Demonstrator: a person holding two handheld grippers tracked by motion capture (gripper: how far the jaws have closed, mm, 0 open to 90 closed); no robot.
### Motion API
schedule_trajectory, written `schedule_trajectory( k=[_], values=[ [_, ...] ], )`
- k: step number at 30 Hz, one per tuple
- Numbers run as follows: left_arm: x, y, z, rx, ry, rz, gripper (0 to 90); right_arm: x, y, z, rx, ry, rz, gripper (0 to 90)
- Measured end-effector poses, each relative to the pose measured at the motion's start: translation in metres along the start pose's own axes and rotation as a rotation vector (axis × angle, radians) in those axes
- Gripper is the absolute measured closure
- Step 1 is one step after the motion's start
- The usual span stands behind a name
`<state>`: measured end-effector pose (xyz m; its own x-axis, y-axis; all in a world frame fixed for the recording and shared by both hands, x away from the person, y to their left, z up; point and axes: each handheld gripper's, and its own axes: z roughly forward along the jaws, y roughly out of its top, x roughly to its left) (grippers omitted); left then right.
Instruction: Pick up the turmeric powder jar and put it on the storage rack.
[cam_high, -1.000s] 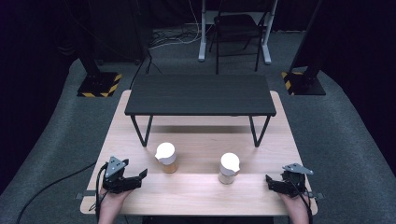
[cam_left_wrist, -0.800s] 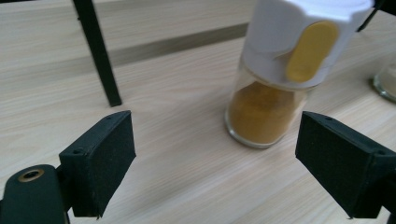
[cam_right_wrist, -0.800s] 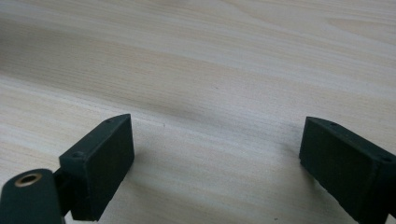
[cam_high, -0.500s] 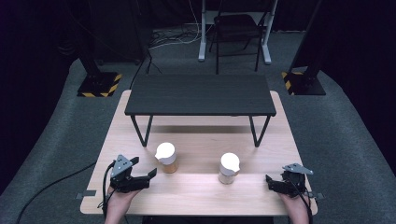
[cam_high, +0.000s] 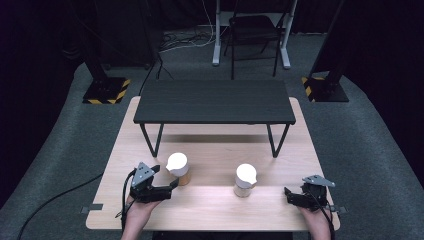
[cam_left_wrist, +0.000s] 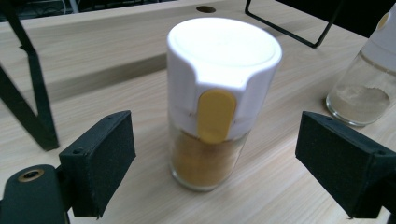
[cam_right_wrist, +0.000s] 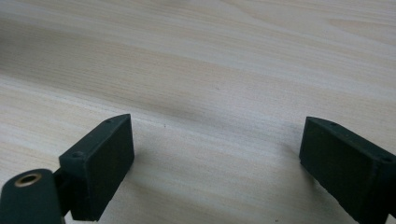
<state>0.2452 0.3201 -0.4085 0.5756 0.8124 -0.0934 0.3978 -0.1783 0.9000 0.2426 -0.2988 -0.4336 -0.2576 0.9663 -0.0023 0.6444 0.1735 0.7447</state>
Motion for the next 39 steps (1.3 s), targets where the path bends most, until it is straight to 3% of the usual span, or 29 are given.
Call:
schedule_trajectory(
  k=[12, 24, 30, 39],
  values=[
    [-0.006, 0.011, 0.024, 0.021, -0.001, 0.007, 12.1, 0.000, 0.000, 0.000, 0.000, 0.003, -0.002, 9.2],
    [-0.011, 0.015, 0.047, 0.026, 0.046, 0.020, 19.0, -0.001, 0.000, 0.000, 0.001, 0.006, -0.006, 8.7],
    [-0.015, 0.014, 0.051, 0.020, 0.064, 0.027, 28.9, -0.001, 0.000, 0.000, 0.001, 0.007, -0.006, 8.6],
    [-0.019, 0.021, 0.051, 0.045, 0.076, 0.030, 29.8, -0.001, 0.000, 0.000, 0.001, 0.008, -0.007, 8.6]
  ],
)
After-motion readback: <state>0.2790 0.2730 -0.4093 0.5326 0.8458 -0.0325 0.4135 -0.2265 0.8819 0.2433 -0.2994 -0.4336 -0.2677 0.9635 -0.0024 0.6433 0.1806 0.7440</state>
